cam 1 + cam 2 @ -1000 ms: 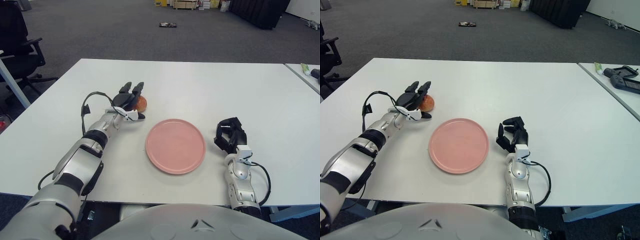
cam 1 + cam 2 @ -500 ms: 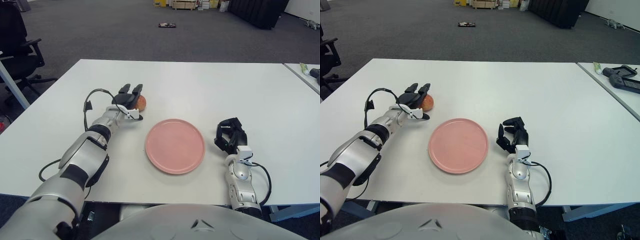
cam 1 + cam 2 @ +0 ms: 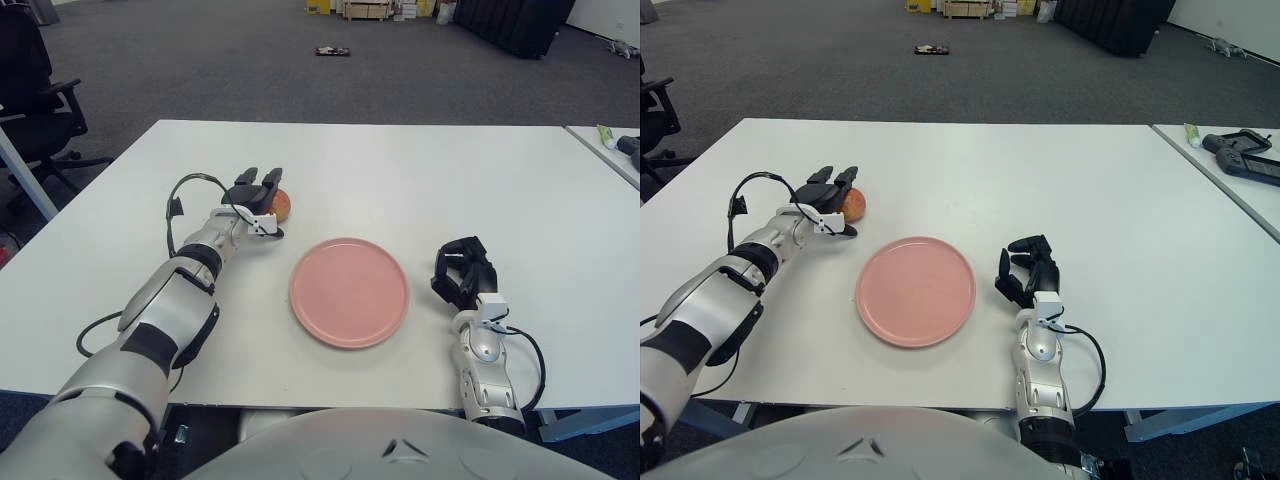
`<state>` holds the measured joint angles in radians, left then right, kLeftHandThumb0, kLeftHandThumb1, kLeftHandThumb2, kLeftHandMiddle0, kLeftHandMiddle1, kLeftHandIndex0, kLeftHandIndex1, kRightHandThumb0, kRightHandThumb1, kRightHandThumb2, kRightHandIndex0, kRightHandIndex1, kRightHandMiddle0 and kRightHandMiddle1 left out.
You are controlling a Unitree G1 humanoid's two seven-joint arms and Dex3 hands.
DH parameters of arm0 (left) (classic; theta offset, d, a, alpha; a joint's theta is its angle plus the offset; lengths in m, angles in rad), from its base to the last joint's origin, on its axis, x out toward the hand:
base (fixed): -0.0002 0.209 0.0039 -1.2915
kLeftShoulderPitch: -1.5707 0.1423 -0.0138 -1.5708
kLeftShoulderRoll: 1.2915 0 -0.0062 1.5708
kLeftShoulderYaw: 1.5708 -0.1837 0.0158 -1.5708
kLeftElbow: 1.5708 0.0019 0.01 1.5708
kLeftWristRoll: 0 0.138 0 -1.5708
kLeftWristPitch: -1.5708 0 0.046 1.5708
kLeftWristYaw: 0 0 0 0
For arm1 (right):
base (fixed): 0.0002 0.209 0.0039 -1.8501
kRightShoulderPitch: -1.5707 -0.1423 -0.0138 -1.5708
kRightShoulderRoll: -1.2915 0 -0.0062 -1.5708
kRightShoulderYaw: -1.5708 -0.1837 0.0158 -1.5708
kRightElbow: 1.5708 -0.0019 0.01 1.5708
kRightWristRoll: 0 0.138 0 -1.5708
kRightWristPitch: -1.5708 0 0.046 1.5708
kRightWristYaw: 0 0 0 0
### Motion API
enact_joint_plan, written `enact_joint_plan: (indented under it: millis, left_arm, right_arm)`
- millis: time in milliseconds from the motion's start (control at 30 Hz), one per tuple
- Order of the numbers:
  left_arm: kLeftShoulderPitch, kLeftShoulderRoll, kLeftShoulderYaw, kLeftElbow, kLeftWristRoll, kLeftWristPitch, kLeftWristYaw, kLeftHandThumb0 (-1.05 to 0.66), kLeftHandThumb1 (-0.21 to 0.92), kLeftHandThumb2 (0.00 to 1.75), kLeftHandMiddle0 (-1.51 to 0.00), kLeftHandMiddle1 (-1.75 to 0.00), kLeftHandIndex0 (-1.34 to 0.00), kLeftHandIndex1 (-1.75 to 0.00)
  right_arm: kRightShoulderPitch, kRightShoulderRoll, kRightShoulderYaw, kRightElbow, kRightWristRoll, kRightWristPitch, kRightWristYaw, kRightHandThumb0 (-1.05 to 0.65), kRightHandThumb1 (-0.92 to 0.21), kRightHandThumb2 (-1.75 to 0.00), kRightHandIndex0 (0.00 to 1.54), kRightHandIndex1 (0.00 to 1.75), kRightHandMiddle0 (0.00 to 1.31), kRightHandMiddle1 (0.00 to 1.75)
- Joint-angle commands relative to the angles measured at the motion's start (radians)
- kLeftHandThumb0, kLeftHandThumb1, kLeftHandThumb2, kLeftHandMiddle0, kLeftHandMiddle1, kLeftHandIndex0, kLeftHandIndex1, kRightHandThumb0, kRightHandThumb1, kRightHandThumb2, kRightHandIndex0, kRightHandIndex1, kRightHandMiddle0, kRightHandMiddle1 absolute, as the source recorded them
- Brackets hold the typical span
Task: Put the apple into the plate.
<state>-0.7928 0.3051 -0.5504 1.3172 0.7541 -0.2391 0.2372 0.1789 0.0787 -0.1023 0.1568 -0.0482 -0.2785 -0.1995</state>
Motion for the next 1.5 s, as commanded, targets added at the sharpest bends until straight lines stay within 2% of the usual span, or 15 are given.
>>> enact_joint_plan:
  millis: [0, 167, 300, 333, 433, 500, 567, 600, 667, 700, 800, 900, 1100, 1233, 1467]
  left_arm:
    - [0.044, 0.01, -0.017, 0.044, 0.006, 0.037, -0.077, -1.05, 0.85, 0.18, 0.0, 0.0, 0.0, 0.0]
    - [0.042, 0.013, -0.018, 0.046, 0.003, 0.043, -0.117, -1.02, 0.9, 0.21, 0.0, 0.0, 0.0, 0.0]
    - [0.039, 0.018, -0.024, 0.043, 0.008, 0.041, -0.117, -0.9, 0.8, 0.4, -0.04, -0.06, 0.0, -0.36]
    - [0.039, 0.019, -0.025, 0.043, 0.009, 0.04, -0.113, -0.87, 0.76, 0.46, -0.04, -0.15, 0.0, -0.45]
    - [0.041, 0.023, -0.027, 0.039, 0.01, 0.035, -0.091, -0.75, 0.57, 0.74, -0.01, -0.68, 0.0, -0.86]
    - [0.044, 0.024, -0.029, 0.036, 0.012, 0.034, -0.069, -0.7, 0.52, 0.82, -0.01, -0.85, 0.0, -0.99]
    - [0.048, 0.024, -0.035, 0.035, 0.017, 0.04, -0.036, -0.67, 0.49, 0.88, -0.01, -0.98, 0.0, -1.1]
    - [0.051, 0.023, -0.038, 0.036, 0.02, 0.043, -0.02, -0.64, 0.48, 0.92, -0.03, -1.12, 0.0, -1.26]
    - [0.058, 0.022, -0.046, 0.038, 0.027, 0.053, 0.022, -0.63, 0.47, 0.95, -0.05, -1.26, 0.0, -1.4]
    - [0.06, 0.021, -0.05, 0.04, 0.031, 0.058, 0.042, -0.6, 0.46, 0.97, -0.09, -1.43, -0.03, -1.52]
    - [0.068, 0.022, -0.071, 0.037, 0.052, 0.065, 0.152, -0.56, 0.44, 0.99, -0.25, -1.64, -0.14, -1.67]
    - [0.077, 0.025, -0.102, 0.035, 0.086, 0.07, 0.289, -0.49, 0.4, 1.15, -0.74, -1.71, -0.42, -1.72]
    - [0.082, 0.025, -0.121, 0.043, 0.102, 0.058, 0.351, -0.49, 0.28, 1.35, -1.14, -1.74, -0.62, -1.74]
    - [0.082, 0.024, -0.117, 0.045, 0.09, 0.046, 0.329, -0.49, 0.26, 1.39, -1.25, -1.75, -0.65, -1.75]
    - [0.086, 0.026, -0.09, 0.045, 0.055, 0.03, 0.263, -0.49, 0.25, 1.4, -1.29, -1.75, -0.66, -1.75]
  right_arm:
    - [0.011, -0.006, -0.008, 0.013, 0.01, 0.017, 0.005, -0.39, -0.63, -0.92, 0.46, 1.72, 0.37, 1.75]
    - [0.011, -0.008, -0.01, 0.012, 0.014, 0.017, 0.014, -0.39, -0.63, -0.93, 0.45, 1.72, 0.38, 1.75]
    - [0.011, -0.007, -0.013, 0.013, 0.009, 0.013, 0.011, -0.39, -0.63, -0.92, 0.44, 1.74, 0.38, 1.75]
    - [0.012, -0.007, -0.013, 0.012, 0.008, 0.012, 0.01, -0.39, -0.63, -0.92, 0.44, 1.74, 0.37, 1.75]
    - [0.014, -0.007, -0.012, 0.009, 0.009, 0.015, 0.013, -0.39, -0.63, -0.92, 0.44, 1.74, 0.37, 1.75]
    - [0.016, -0.006, -0.012, 0.003, 0.009, 0.018, 0.013, -0.39, -0.63, -0.92, 0.44, 1.74, 0.37, 1.75]
    - [0.017, -0.005, -0.012, -0.001, 0.008, 0.019, 0.011, -0.39, -0.64, -0.91, 0.45, 1.73, 0.37, 1.75]
    - [0.018, -0.005, -0.011, -0.002, 0.007, 0.019, 0.01, -0.39, -0.64, -0.91, 0.45, 1.73, 0.37, 1.75]
    - [0.019, -0.005, -0.011, -0.005, 0.005, 0.018, 0.009, -0.39, -0.64, -0.91, 0.45, 1.73, 0.37, 1.75]
    - [0.02, -0.005, -0.011, -0.006, 0.004, 0.017, 0.008, -0.39, -0.64, -0.91, 0.45, 1.73, 0.37, 1.75]
    - [0.021, -0.005, -0.011, -0.009, 0.001, 0.021, 0.006, -0.39, -0.64, -0.91, 0.46, 1.73, 0.37, 1.75]
    - [0.021, -0.004, -0.012, -0.013, 0.001, 0.028, 0.004, -0.39, -0.64, -0.91, 0.46, 1.73, 0.37, 1.75]
    - [0.023, -0.003, -0.011, -0.023, 0.0, 0.049, 0.004, -0.39, -0.65, -0.9, 0.44, 1.72, 0.36, 1.75]
    - [0.024, 0.0, -0.011, -0.031, 0.001, 0.056, 0.002, -0.39, -0.65, -0.9, 0.43, 1.71, 0.36, 1.75]
    - [0.022, -0.003, -0.011, -0.031, -0.002, 0.06, 0.002, -0.39, -0.65, -0.89, 0.44, 1.72, 0.36, 1.75]
